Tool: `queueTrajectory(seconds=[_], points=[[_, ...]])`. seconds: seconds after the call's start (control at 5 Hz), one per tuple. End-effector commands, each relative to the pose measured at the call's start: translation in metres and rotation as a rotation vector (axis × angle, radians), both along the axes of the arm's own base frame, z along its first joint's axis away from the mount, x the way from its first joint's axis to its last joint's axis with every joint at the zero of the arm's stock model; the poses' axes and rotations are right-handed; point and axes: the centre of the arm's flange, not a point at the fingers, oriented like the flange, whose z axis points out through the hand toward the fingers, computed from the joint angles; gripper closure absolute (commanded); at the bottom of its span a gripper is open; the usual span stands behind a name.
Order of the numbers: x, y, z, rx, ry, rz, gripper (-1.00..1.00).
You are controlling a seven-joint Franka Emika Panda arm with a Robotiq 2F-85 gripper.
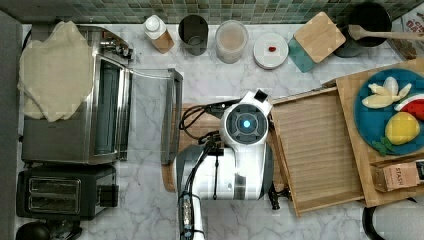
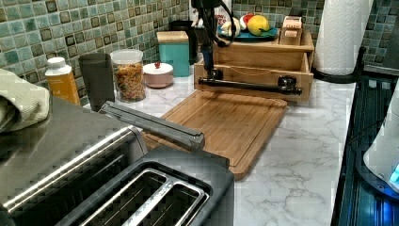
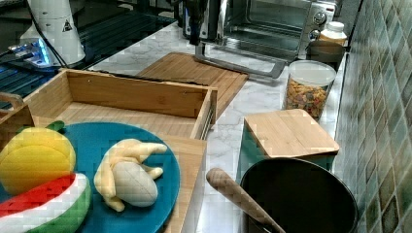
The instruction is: Close the drawer.
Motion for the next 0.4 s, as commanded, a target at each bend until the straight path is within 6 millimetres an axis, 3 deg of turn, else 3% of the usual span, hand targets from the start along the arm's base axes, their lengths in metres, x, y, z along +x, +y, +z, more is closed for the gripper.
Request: queueTrajectory(seconds=[0.2,0.4], points=[[-0.036,0.005,-0.022,0.013,-0.061,0.112,1.0],[-0.04,-0.009,-0.037,0.021,-0.096,0.146,1.0]])
